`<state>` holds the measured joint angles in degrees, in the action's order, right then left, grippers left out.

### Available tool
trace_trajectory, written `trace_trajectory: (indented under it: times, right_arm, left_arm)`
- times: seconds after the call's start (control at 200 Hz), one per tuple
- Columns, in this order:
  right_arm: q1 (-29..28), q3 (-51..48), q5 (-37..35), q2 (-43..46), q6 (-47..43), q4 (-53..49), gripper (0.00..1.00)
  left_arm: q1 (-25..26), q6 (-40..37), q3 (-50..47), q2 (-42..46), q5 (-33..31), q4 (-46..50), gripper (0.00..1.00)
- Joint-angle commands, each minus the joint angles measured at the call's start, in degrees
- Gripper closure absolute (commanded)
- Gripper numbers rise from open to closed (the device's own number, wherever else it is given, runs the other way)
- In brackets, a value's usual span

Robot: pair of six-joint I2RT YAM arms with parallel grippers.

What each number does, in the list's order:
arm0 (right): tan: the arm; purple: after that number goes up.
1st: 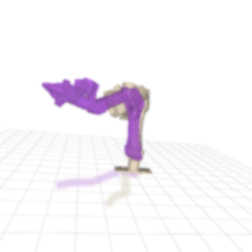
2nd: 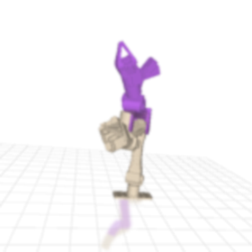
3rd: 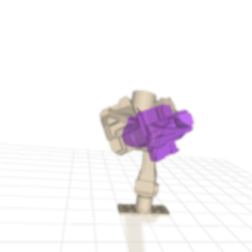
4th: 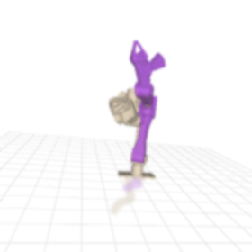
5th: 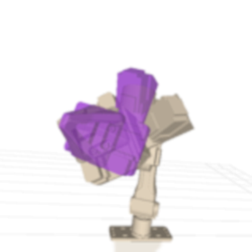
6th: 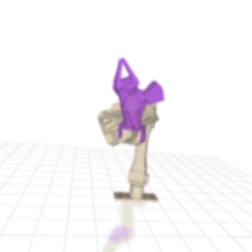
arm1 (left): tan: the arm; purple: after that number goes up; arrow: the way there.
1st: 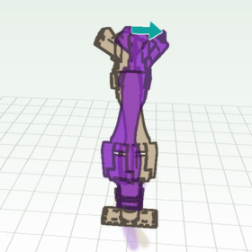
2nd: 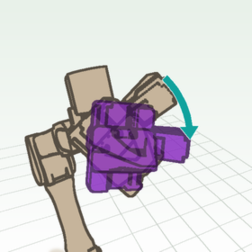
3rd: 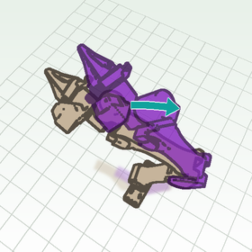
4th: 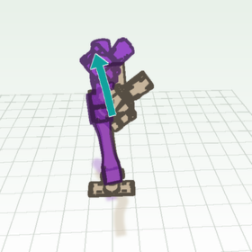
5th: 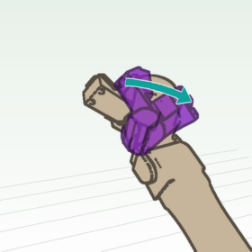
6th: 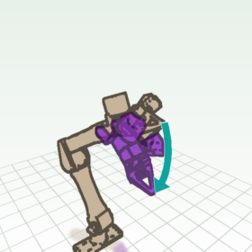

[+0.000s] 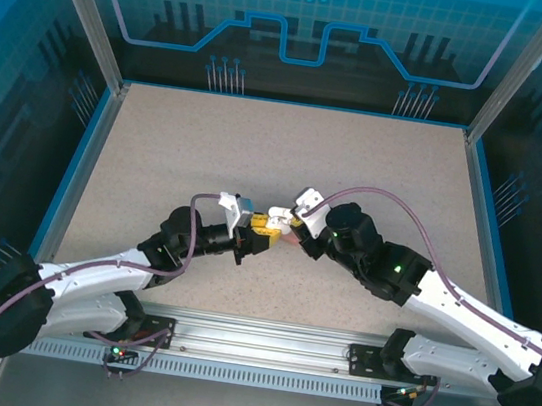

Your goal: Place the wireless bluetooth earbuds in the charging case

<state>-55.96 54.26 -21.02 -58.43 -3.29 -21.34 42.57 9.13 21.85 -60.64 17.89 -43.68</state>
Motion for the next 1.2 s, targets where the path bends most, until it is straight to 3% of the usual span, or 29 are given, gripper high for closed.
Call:
trace_trajectory:
  times: [0.0,1.196]
  right_arm:
    - [-0.88,1.05,-0.26,-0.28,0.26,0.35,0.74]
    - [-1.10,5.51,6.74,-2.74,9.67,-7.13,0.72]
  left_arm:
    - [0.53,-0.26,0.90,1.45,0.49,-2.59,1.00]
    - [0.60,-2.03,-2.02,1.81,-1.75,-7.20,1.00]
